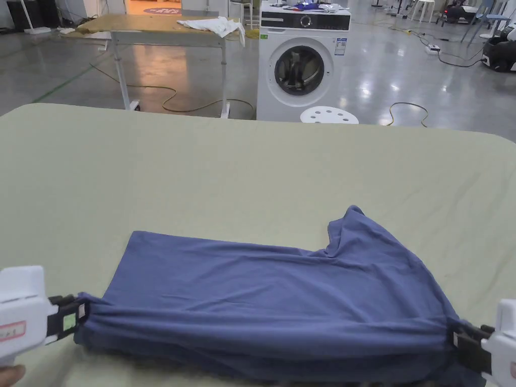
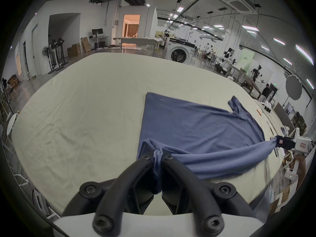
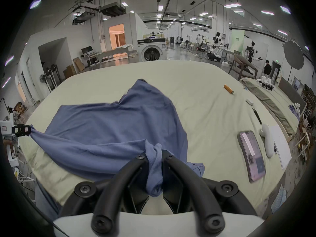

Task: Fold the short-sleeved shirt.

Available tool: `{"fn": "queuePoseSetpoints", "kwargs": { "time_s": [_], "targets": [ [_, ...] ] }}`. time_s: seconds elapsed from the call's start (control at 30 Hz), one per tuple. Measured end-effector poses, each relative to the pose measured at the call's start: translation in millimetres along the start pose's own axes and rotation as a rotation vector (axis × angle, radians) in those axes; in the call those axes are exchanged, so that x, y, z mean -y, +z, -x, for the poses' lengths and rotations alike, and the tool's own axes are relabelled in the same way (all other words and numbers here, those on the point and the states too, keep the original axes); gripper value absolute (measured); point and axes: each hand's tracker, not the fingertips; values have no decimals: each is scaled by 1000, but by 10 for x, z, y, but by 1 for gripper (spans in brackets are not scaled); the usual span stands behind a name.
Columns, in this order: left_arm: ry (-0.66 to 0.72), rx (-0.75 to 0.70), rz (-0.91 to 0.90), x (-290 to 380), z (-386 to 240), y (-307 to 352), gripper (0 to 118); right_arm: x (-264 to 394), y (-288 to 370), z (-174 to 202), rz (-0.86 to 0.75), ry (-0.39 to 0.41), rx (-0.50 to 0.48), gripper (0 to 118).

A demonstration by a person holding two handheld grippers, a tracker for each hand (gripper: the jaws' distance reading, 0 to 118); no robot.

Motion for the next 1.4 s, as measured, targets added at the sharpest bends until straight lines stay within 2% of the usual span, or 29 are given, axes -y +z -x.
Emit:
{"fn": "queuePoseSetpoints", "kwargs": {
  "time_s": [0.3,0.43,0.5,0.57,0.63,0.7,0.83,0.93,0.97,1.0,1.03,1.07,1.1,1.13,1.27,1.4],
  "targets": [
    [-22,-51,120,-335,-51,-1029,3,-209,-982,11,118,3,39,10],
    [-23,-68,139,-296,-59,-1253,6,-121,-1142,2,141,1,48,11],
    [-31,-83,153,-268,-64,-1297,10,-111,-1134,11,134,7,58,18],
    [-30,-88,142,-255,-72,-1261,19,-130,-1044,35,112,13,82,26],
    [-27,-51,74,-271,-23,-1272,40,-174,-917,41,34,-8,95,44],
    [-41,-32,-9,-271,-87,-1131,67,-230,-734,105,-63,-20,90,63],
    [-56,-21,-228,-242,-266,-727,69,-278,-458,240,-244,-19,106,64],
    [-128,-37,-414,-125,-490,-359,66,-247,-256,400,-375,-16,143,64],
    [-144,-65,-443,-86,-540,-285,62,-224,-198,448,-399,-16,157,63],
    [-152,-92,-476,-43,-584,-221,49,-191,-139,492,-436,-15,158,58],
    [-149,-96,-506,0,-613,-155,36,-157,-84,528,-471,-11,150,46],
    [-150,-91,-534,46,-640,-88,23,-118,-41,587,-504,-7,138,30],
    [-162,-89,-545,100,-664,-27,10,-87,2,639,-529,3,132,7],
    [-166,-93,-537,126,-698,14,1,-63,34,678,-535,16,132,5],
    [-167,-99,-512,273,-712,161,0,11,144,820,-545,29,121,4],
    [-150,-124,-371,358,-572,150,0,71,165,880,-528,31,98,3]
  ]
}}
